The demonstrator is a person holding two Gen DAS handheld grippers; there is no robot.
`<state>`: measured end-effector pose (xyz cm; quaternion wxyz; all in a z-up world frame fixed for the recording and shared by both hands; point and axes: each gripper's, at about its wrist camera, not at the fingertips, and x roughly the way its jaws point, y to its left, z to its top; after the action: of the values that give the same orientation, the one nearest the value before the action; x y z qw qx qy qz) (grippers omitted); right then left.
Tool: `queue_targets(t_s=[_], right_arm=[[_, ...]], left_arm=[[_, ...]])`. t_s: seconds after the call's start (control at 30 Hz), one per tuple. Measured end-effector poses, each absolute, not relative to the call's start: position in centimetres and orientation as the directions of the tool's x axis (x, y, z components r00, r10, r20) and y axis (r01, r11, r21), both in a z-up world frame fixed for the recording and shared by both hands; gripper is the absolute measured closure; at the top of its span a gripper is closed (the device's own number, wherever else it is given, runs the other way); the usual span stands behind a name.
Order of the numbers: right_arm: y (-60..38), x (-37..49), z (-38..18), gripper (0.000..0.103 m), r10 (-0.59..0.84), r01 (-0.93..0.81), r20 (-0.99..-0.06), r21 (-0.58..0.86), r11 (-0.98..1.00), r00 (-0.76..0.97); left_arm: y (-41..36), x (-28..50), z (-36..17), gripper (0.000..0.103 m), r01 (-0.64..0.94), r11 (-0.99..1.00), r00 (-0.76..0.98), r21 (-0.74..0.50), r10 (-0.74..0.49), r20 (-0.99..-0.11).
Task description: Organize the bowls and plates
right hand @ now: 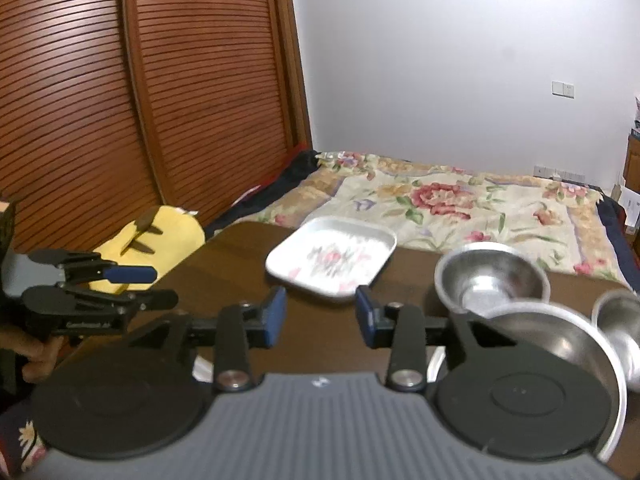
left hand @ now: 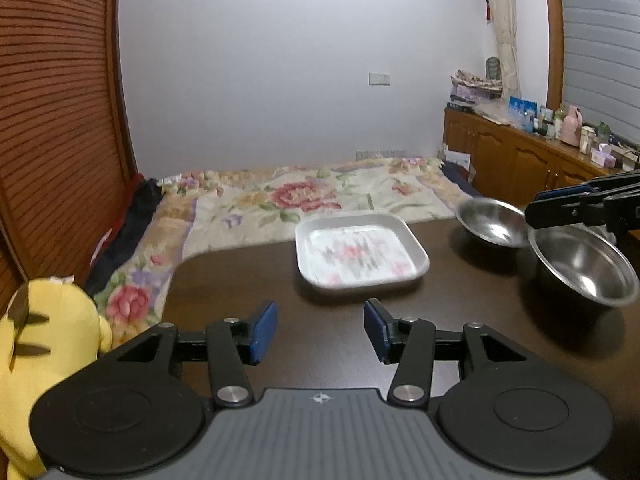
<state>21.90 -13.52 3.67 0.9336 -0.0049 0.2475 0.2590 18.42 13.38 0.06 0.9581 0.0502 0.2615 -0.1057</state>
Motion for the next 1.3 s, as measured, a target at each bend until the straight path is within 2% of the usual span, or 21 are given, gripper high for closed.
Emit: queue_targets(t_s=[0.13,0.27,0.4,0.53,0.7,0.9,1.13,1.23,1.3], right_arm=[[-12.3,25.0,3.7,0.061,0.447,-0.476,-0.492,0.073,0.876,0.747],[-11.5,28.6,2.0,0.058,0.418,-0.434,-0.553,0.11,0.894,0.721],[-10.9,31.5,0.1,0.059,0.371,-0.398,-0.616,0.1,0.912,0.695],[-11.0,33.8,-0.9,0.059,0.37,-0.363,-0.662,0.156,0.919,0.652],[-10.4,34.9,-1.2,0.059,0.361,-0.37,-0.688,0.143,0.918,0.63],[-9.5,35.9,-1.2,0.071,0.377,-0.403,-0.699,0.138,0.905,0.608],[-8.7,37.0,-1.3,0.071,0.347,-0.401,-0.719,0.103,0.91,0.602],[-8.7,37.2,-1.5,0.074,0.344,-0.397,-0.721,0.104,0.912,0.601],[-8.8,37.5,-1.6,0.076,0.332,-0.382,-0.727,0.104,0.918,0.601]], left_arm=[[13.4,21.5,-0.1,0.053,0.239,0.97,0.839,0.044,-0.183,-0.513],[13.0,24.4,-0.8,0.063,0.261,0.965,0.828,0.039,-0.203,-0.523],[12.9,27.3,-1.6,0.063,0.275,0.961,0.815,0.019,-0.222,-0.535],[12.6,30.0,-2.8,0.065,0.284,0.959,0.798,0.027,-0.22,-0.56],[12.7,32.8,-4.1,0.073,0.278,0.961,0.772,-0.004,-0.226,-0.595],[12.8,33.8,-4.5,0.075,0.277,0.961,0.767,-0.024,-0.236,-0.597],[13.2,34.9,-4.8,0.075,0.278,0.96,0.759,-0.034,-0.241,-0.605],[13.4,35.2,-5.1,0.079,0.278,0.96,0.751,-0.039,-0.242,-0.614],[13.6,35.3,-5.2,0.086,0.276,0.96,0.742,-0.053,-0.248,-0.623]])
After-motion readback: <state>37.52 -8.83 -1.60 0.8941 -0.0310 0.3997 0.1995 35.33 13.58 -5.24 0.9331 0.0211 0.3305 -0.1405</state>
